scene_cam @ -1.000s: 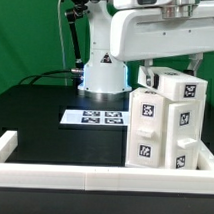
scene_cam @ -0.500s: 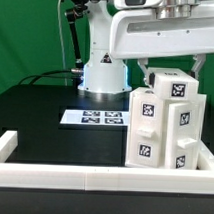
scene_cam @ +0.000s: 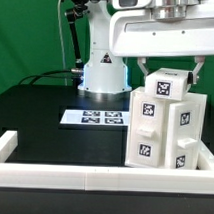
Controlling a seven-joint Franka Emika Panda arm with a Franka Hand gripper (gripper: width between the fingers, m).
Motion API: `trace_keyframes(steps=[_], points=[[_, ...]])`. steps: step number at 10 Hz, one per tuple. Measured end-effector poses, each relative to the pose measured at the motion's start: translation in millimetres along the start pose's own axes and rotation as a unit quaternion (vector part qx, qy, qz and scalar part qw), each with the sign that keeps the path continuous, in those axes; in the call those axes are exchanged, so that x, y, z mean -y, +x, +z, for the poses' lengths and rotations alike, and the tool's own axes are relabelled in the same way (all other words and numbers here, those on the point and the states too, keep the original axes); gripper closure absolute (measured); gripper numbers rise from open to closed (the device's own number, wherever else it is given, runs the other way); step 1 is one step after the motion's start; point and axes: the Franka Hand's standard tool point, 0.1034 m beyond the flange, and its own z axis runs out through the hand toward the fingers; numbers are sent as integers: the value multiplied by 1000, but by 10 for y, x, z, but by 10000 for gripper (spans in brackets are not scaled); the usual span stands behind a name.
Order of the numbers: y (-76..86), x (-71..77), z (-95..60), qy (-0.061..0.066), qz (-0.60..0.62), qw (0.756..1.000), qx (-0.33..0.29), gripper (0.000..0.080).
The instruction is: Assemble cabinet
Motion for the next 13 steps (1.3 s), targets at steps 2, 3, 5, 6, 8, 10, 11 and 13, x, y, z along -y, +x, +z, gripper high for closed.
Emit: trace_keyframes(steps=[2,3,5,6,8,10,11,13], points=[[1,-4,-1,1,83,997,0,236],[0,-12,-1,3,136,991,-1,236],[32,-23,19,20,227,974,-13,236],[37,-24,20,24,241,970,-15,236],[44,-23,24,33,345,938,-11,236],[48,-15,21,38,416,908,-7,236],[47,-9,19,41,454,890,-3,236],[43,1,21,45,521,853,5,236]])
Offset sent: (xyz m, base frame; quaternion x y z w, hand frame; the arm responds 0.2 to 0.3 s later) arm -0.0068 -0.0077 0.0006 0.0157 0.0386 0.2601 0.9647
